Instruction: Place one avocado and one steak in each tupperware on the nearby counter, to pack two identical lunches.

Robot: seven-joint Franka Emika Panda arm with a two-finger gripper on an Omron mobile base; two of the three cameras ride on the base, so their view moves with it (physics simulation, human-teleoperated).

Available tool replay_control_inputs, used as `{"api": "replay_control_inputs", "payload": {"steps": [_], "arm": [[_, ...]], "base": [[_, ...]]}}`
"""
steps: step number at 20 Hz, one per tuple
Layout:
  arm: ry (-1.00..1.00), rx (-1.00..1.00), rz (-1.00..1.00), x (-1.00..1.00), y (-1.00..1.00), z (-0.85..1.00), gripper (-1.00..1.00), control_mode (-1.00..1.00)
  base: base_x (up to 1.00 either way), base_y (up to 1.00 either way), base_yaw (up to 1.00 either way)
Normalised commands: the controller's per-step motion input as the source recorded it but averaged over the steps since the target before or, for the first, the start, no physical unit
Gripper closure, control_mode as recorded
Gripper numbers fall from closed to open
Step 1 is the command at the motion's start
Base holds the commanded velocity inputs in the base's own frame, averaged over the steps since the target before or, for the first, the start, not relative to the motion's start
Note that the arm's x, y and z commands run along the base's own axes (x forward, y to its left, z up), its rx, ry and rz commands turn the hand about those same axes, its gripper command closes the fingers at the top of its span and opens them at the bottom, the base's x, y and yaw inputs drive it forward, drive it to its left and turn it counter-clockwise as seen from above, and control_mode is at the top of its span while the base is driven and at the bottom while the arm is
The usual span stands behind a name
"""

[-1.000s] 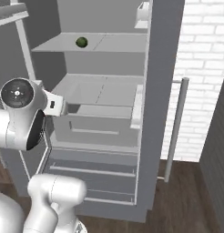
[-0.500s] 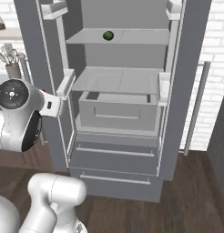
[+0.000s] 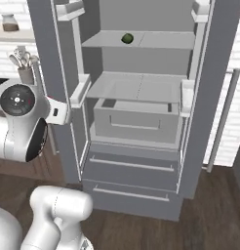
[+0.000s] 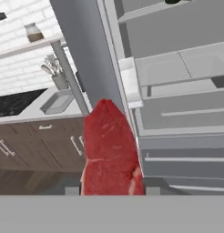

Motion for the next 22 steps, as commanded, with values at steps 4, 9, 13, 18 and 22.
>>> {"api": "replay_control_inputs", "payload": {"steps": [4, 9, 13, 18, 22], "arm": [[0.00, 0.00, 0.00, 0.00, 0.00, 0.00, 1.00, 1.00], [0.00, 0.00, 0.00, 0.00, 0.00, 0.00, 1.00, 1.00], [0.00, 0.00, 0.00, 0.00, 0.00, 0.00, 1.00, 1.00], [0.00, 0.00, 0.00, 0.00, 0.00, 0.00, 1.00, 1.00], [0.00, 0.00, 0.00, 0.00, 0.00, 0.00, 1.00, 1.00]], "base": [[0.04, 1.00, 0.27], [0.23, 1.00, 0.40], [0.42, 1.00, 0.43], [0.67, 0.95, 0.43], [0.98, 0.79, 0.38]]}}
